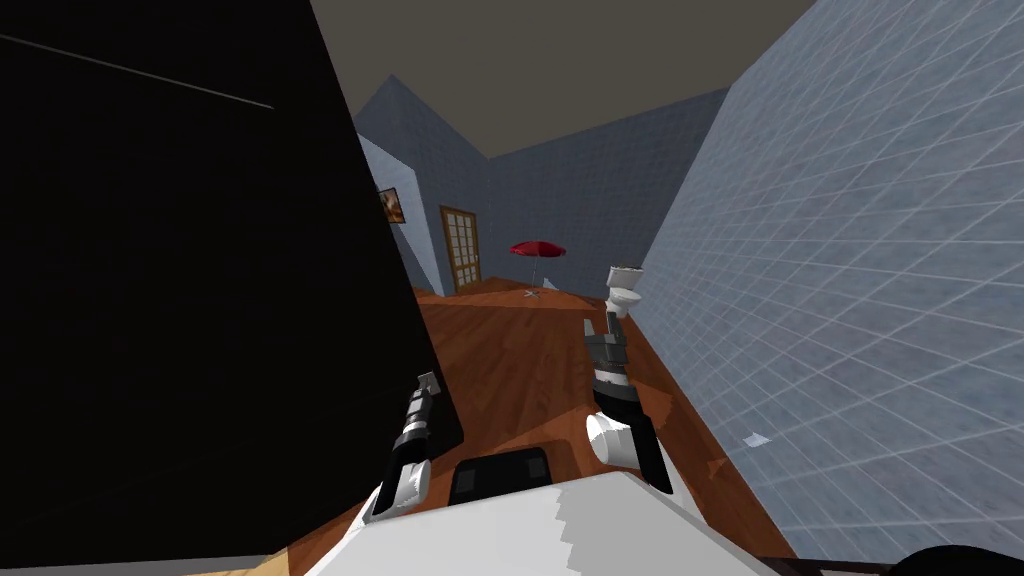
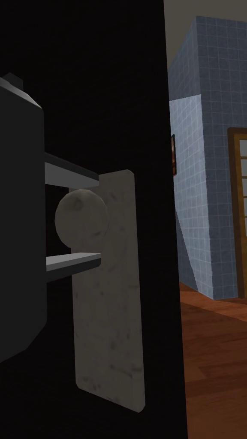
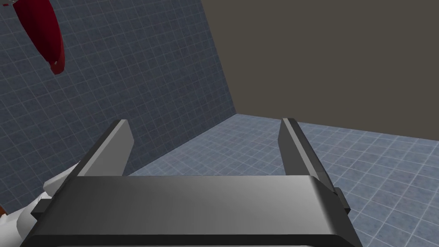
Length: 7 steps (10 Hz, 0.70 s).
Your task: Push the door open
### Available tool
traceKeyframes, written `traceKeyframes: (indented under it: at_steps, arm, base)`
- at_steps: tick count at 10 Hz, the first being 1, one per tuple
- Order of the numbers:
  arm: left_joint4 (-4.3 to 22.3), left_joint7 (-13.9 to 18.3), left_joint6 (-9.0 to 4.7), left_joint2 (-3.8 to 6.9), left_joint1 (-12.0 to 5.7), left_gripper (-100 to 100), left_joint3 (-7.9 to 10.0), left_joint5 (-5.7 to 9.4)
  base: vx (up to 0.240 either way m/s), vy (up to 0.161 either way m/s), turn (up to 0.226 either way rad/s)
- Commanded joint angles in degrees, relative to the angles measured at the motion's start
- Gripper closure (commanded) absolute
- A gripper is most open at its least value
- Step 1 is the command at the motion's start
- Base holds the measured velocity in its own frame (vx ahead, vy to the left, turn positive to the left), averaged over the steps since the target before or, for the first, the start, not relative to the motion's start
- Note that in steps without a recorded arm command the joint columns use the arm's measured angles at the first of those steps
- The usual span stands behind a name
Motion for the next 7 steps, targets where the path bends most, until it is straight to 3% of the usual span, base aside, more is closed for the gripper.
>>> traceKeyframes:
  at_steps: [1,7]
  arm:
    - [0.6,-0.3,-0.6,0.62,-0.67,100,1.28,0.62]
    - [0.8,-1.6,-0.73,0.58,-0.72,100,5.75,2.98]
  base:
    - [0.211,-0.028,0.063]
    - [0.222,-0.033,0.068]
